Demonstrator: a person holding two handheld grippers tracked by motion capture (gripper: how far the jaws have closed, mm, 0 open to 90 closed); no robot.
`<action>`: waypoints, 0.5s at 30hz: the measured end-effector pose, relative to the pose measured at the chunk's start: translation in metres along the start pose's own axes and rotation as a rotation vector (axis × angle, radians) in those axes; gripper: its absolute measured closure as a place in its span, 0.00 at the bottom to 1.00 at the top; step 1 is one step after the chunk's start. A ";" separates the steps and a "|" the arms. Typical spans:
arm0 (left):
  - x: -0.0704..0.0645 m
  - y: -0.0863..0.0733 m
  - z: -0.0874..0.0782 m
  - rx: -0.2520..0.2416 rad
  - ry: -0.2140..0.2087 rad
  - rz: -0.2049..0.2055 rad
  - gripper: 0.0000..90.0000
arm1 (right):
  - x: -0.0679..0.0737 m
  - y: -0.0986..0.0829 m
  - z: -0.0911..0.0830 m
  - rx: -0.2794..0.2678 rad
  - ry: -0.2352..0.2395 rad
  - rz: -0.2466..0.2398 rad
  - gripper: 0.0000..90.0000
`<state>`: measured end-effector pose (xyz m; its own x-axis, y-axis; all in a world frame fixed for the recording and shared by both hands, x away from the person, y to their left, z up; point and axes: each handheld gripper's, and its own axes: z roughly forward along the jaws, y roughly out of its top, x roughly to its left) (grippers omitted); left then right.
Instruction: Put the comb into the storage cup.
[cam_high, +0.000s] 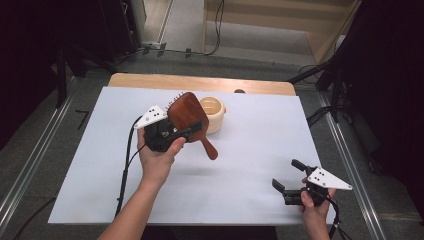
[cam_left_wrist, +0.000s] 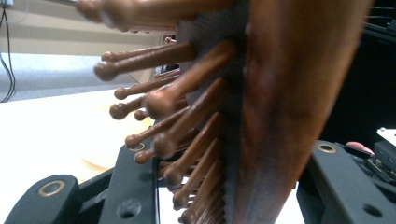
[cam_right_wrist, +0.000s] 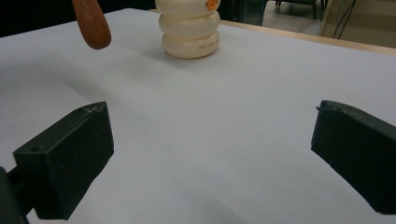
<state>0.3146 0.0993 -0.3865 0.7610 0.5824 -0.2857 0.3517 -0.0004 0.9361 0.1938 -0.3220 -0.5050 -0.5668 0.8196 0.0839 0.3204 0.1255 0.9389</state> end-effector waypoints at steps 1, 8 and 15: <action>0.001 0.001 0.000 0.000 0.001 0.002 0.62 | -0.001 -0.001 -0.002 0.001 -0.004 0.001 0.00; 0.006 0.009 0.001 -0.011 0.010 0.009 0.62 | -0.007 -0.007 -0.008 0.009 -0.018 0.009 0.00; 0.012 0.014 0.004 -0.013 0.021 0.016 0.62 | -0.011 -0.009 -0.007 0.002 -0.031 0.021 0.00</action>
<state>0.3309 0.1031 -0.3777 0.7546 0.5996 -0.2665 0.3323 0.0010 0.9432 0.1918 -0.3355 -0.5124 -0.5366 0.8387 0.0931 0.3332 0.1092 0.9365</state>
